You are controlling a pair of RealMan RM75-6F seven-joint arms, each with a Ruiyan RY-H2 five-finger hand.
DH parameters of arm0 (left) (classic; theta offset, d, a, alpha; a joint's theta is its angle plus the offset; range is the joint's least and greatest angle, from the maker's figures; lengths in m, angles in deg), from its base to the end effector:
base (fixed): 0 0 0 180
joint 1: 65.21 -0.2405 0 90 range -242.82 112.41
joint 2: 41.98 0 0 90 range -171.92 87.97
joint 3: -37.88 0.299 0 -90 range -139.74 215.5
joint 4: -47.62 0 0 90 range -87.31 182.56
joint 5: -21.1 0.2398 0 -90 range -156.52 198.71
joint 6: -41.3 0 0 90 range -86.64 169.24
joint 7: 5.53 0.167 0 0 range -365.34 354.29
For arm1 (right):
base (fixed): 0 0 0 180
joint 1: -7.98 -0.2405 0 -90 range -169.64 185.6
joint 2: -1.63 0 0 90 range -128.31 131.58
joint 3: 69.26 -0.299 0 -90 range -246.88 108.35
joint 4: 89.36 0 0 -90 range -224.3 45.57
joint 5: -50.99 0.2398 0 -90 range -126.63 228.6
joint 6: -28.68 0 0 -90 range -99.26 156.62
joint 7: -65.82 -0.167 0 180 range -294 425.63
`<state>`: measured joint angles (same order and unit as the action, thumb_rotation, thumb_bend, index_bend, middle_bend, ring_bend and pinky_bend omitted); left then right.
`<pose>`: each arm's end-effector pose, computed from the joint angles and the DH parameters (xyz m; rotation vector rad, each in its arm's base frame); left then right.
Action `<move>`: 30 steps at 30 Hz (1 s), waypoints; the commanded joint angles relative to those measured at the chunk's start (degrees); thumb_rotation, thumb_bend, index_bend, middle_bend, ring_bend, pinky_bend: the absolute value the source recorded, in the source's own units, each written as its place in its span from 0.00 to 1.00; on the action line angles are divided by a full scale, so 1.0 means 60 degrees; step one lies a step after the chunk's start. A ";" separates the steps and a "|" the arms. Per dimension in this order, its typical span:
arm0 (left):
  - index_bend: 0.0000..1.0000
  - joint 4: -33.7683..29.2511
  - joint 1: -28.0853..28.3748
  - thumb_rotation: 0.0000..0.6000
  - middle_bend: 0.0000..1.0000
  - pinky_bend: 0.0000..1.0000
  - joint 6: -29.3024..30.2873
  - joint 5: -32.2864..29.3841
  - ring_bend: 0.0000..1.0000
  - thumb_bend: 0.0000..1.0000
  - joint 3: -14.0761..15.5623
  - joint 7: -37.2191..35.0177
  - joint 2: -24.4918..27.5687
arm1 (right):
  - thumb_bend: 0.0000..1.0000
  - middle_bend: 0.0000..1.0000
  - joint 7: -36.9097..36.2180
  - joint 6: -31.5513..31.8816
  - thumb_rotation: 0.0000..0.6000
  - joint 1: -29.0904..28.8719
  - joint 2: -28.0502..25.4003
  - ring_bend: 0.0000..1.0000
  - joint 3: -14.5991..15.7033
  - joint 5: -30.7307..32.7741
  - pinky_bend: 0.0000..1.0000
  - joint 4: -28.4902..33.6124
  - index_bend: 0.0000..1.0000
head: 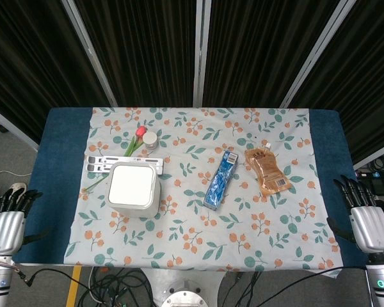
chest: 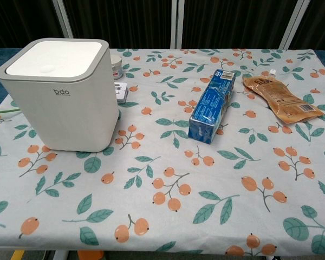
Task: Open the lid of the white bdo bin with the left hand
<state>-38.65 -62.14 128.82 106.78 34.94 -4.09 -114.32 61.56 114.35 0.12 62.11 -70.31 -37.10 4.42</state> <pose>-0.3739 0.1991 0.1142 -1.3301 -0.9042 -0.9139 -0.3464 -0.2205 0.1656 1.4438 -0.8982 0.9778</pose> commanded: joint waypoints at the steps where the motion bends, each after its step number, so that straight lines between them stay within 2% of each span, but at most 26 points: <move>1: 0.20 -0.0004 0.0000 1.00 0.17 0.01 0.0009 0.0004 0.10 0.00 0.0001 -0.0015 0.0011 | 0.22 0.00 -0.0041 -0.0041 1.00 0.0014 0.0033 0.00 -0.0017 0.0011 0.00 -0.0033 0.00; 10: 0.20 -0.0113 -0.0046 1.00 0.17 0.01 0.0200 0.0203 0.10 0.00 0.0059 -0.0023 0.0108 | 0.22 0.00 -0.0320 0.0020 1.00 0.0069 -0.0130 0.00 -0.0086 -0.0155 0.00 -0.0013 0.00; 15: 0.20 -0.0245 0.0242 1.00 0.17 0.01 0.0200 0.0795 0.10 0.00 0.0057 -0.0180 0.0420 | 0.22 0.00 -0.0736 0.0090 1.00 0.0069 -0.0703 0.00 -0.0105 -0.0399 0.00 0.0384 0.00; 22: 0.20 -0.0648 0.1661 1.00 0.17 0.01 -0.0242 0.2576 0.10 0.00 -0.0180 -0.1339 0.1254 | 0.22 0.00 -0.0851 -0.0115 1.00 -0.0104 -0.1911 0.00 -0.0375 -0.0264 0.00 0.1310 0.00; 27: 0.20 -0.1153 0.2946 1.00 0.17 0.01 -0.1001 0.3587 0.10 0.00 -0.0369 -0.1961 0.1557 | 0.22 0.00 -0.0771 -0.0309 1.00 -0.0201 -0.2265 0.00 -0.0508 -0.0092 0.00 0.1656 0.00; 30: 0.20 -0.1312 0.3523 1.00 0.17 0.01 -0.1516 0.3800 0.10 0.00 -0.0428 -0.2093 0.1536 | 0.22 0.00 -0.0768 -0.0376 1.00 -0.0215 -0.2311 0.00 -0.0516 -0.0083 0.00 0.1735 0.00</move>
<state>-45.21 -43.51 122.10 128.25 32.98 -15.31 -105.64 56.93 112.12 -1.14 48.27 -73.37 -37.62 14.79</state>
